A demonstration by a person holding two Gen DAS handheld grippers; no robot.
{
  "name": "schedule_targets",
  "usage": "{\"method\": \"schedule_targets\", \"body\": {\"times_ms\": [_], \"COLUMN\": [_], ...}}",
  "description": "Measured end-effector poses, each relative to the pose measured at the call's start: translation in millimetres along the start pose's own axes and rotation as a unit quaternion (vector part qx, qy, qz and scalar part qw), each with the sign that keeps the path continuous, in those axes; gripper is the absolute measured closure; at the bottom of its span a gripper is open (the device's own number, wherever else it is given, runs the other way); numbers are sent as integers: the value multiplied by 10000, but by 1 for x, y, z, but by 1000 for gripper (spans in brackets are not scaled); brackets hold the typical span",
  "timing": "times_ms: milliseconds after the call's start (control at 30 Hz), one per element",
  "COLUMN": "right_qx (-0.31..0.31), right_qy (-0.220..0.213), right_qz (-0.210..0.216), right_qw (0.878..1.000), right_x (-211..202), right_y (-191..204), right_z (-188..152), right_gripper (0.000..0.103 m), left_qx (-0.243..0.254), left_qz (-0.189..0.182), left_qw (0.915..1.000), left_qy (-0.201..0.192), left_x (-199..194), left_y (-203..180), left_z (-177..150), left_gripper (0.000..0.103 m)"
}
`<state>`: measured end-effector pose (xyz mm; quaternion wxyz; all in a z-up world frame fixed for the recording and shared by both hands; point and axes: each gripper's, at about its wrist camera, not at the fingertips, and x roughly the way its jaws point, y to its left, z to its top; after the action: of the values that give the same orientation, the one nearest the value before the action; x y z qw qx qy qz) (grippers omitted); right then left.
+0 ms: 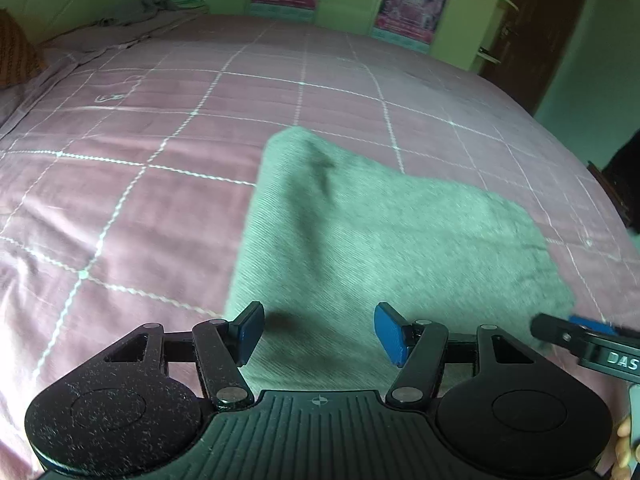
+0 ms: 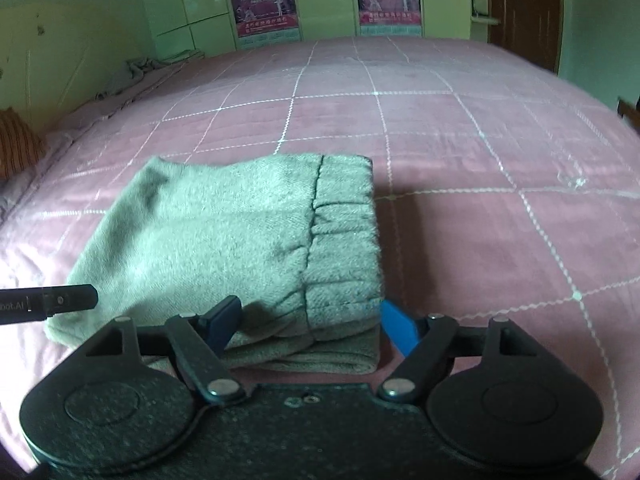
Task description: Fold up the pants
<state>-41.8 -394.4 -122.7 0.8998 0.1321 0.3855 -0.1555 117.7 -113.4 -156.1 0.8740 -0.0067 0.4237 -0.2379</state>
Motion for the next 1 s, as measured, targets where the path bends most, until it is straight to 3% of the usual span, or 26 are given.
{"method": "schedule_targets", "body": {"times_ms": [233, 400, 567, 733, 900, 1000], "right_qx": [1116, 1706, 2106, 2575, 2843, 2890], "right_qy": [398, 739, 951, 1005, 932, 875], "right_qz": [645, 1048, 1467, 2029, 2303, 2361], "right_qw": [9909, 9770, 9618, 9394, 9260, 9236], "right_x": [15, 32, 45, 54, 63, 70], "right_y": [-40, -63, -79, -97, -110, -107], "right_z": [7, 6, 1, -4, -4, -2], "right_gripper": [23, 20, 16, 17, 22, 28], "left_qx": [-327, -702, -1027, -1132, -1269, -1423], "left_qz": [5, -439, -923, -1340, -1589, -1651], "left_qw": [9993, 9943, 9869, 9805, 9746, 9711], "left_qy": [164, 679, 839, 885, 935, 968], "left_x": [15, 39, 56, 68, 80, 88], "left_y": [28, 47, 62, 73, 74, 69], "left_z": [16, 18, 11, 10, 14, 15], "left_gripper": [41, 32, 31, 36, 39, 47]}}
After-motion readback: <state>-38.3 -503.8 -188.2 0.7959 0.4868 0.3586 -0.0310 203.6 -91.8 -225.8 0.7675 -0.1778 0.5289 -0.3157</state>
